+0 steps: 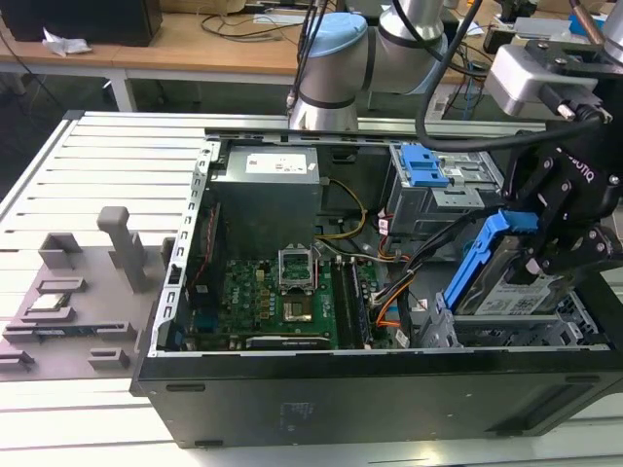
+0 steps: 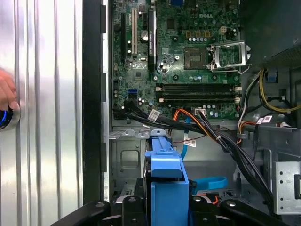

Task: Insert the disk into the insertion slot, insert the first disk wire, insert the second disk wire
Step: 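Insert the disk into the insertion slot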

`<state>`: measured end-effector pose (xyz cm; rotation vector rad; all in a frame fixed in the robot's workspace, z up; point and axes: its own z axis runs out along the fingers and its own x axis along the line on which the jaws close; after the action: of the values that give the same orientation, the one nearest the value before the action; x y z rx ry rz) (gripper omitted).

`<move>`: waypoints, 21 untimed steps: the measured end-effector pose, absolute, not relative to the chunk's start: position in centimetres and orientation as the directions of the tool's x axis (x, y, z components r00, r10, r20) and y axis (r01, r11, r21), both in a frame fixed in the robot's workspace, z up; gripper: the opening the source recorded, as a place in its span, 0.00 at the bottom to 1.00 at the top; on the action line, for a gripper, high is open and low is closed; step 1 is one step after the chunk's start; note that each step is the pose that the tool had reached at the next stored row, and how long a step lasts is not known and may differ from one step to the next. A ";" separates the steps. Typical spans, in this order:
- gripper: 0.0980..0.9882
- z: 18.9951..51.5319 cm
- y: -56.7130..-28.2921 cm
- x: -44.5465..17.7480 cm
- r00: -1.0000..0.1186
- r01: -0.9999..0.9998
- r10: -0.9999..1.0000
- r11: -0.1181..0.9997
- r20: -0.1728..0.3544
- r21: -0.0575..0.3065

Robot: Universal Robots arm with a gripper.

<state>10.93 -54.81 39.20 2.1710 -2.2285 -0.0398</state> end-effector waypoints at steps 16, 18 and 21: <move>0.01 39.0 -54.8 10.9 -0.026 -0.999 -1.000 0.026 0.004 0.039; 0.01 38.9 -54.8 11.0 -0.026 -0.999 -1.000 0.026 0.004 0.039; 0.01 38.9 -54.8 11.3 -0.026 -0.999 -1.000 0.026 0.004 0.039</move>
<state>11.27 -54.76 38.91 2.1710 -2.2287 -0.0399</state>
